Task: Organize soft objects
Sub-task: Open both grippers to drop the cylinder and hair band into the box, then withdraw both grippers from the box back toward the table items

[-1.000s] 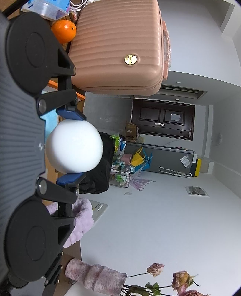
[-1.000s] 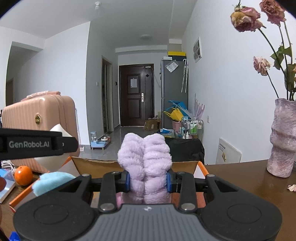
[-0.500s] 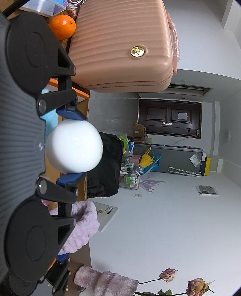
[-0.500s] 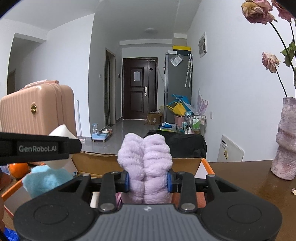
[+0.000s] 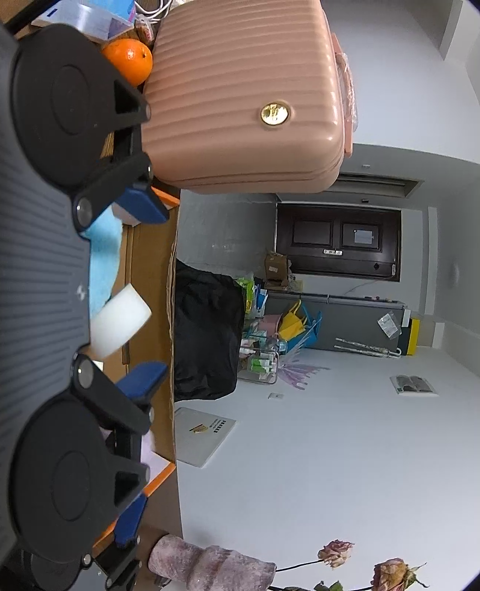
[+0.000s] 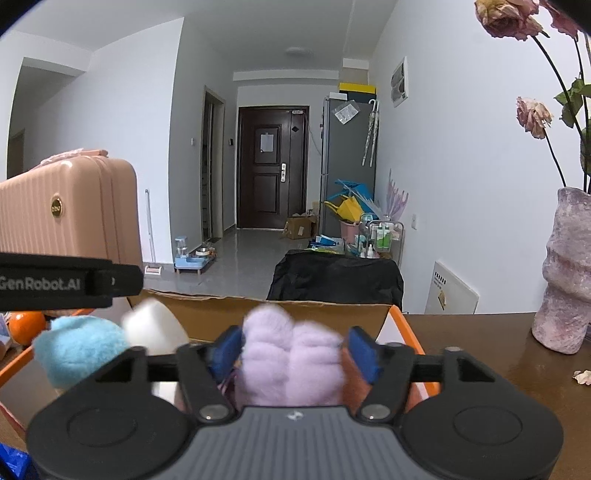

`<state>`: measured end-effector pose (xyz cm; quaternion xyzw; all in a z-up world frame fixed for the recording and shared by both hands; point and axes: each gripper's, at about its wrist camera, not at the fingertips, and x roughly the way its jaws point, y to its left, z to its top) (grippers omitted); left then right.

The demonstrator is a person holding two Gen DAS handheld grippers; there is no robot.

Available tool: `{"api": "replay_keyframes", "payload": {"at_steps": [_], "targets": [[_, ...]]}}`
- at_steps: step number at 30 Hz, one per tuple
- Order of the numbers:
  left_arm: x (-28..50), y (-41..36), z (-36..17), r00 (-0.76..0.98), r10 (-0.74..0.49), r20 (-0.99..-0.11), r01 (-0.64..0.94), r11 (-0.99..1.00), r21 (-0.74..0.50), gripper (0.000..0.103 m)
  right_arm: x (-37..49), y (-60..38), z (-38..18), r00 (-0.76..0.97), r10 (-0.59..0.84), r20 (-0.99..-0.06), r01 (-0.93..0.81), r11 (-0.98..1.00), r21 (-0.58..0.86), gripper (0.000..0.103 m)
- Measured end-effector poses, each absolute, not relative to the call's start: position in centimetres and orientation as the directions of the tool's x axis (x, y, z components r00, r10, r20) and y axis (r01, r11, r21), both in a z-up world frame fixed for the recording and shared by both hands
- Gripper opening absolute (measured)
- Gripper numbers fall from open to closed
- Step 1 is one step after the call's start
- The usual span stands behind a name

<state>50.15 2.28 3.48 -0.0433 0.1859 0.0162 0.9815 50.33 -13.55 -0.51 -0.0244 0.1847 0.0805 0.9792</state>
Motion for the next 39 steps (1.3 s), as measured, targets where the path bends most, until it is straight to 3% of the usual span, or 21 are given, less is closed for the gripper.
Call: {"api": "replay_keyframes", "payload": {"at_steps": [2, 5, 8, 23, 39], "targets": [[50.0, 2.4, 3.6, 0.932, 0.025, -0.362, -0.058, 0.995, -0.079, 0.093, 50.1, -13.7, -0.5, 0.922, 0.149, -0.359, -0.165, 0.986, -0.016, 0.087], [49.6, 2.5, 3.8, 0.933, 0.050, -0.357, -0.078, 0.995, -0.066, 0.103, 49.8, -13.8, -0.4, 0.929, 0.148, -0.338, -0.162, 0.987, -0.013, 0.095], [49.1, 2.6, 3.8, 0.935, 0.074, -0.346, -0.095, 0.995, -0.042, 0.103, 49.6, -13.9, -0.4, 0.933, 0.148, -0.327, -0.162, 0.987, -0.015, 0.103], [48.6, 3.7, 4.2, 0.931, 0.118, -0.346, -0.139, 0.990, -0.035, 0.103, 49.2, -13.9, -0.4, 0.938, 0.137, -0.318, -0.153, 0.988, -0.027, 0.103], [45.0, 4.4, 5.1, 0.946, 0.150, -0.286, -0.160, 0.987, -0.013, 0.103, 46.7, -13.9, -0.2, 0.943, 0.146, -0.300, -0.166, 0.985, -0.044, 0.103]]}}
